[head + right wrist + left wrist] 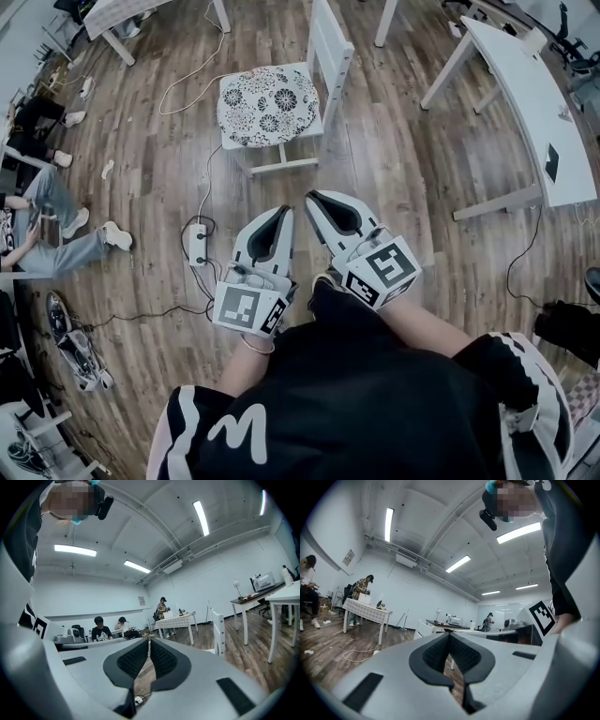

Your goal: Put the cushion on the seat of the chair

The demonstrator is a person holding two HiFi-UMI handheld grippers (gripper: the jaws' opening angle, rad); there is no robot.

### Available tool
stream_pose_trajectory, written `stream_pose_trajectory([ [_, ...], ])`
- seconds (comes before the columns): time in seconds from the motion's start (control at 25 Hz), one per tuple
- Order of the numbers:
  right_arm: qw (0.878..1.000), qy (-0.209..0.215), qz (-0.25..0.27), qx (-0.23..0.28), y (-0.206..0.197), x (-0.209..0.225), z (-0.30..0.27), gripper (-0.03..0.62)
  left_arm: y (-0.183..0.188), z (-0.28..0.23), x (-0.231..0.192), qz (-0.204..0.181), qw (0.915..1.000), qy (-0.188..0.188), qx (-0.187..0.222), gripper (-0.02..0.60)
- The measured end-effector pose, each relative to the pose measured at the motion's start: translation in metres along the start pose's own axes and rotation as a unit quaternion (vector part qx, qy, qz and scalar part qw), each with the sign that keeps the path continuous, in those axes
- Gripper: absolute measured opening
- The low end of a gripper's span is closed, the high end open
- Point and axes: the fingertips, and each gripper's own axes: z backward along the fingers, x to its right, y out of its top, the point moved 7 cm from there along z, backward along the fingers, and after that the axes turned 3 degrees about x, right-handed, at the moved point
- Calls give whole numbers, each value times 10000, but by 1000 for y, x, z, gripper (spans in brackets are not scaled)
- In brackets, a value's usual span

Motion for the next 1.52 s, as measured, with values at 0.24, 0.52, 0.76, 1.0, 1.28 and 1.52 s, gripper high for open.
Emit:
stream_pose_trajectory([
  [0.24, 9998, -67, -126, -139, -16, -43, 17, 29, -2, 47, 7, 107, 9999, -28, -111, 3],
  [0.52, 9999, -48, -82, -50, -28, -107, 40, 28, 3, 111, 15, -10, 9999, -47, -119, 3],
  [0.76, 9998, -180, -35, 106, -30, -151, 67, 29, 12, 156, 35, -59, 9998, -204, -64, 3],
  [1.0, 9991, -345, 69, 255, -37, -196, 91, 29, 16, 200, 47, -153, 9991, -392, 13, 3],
  [1.28, 9987, -452, 175, 164, -44, -217, 120, 28, 12, 219, 59, -90, 9986, -516, 50, 3],
  [1.52, 9983, -499, 234, 171, -38, -218, 126, 29, 21, 215, 69, -157, 9981, -575, 121, 3],
])
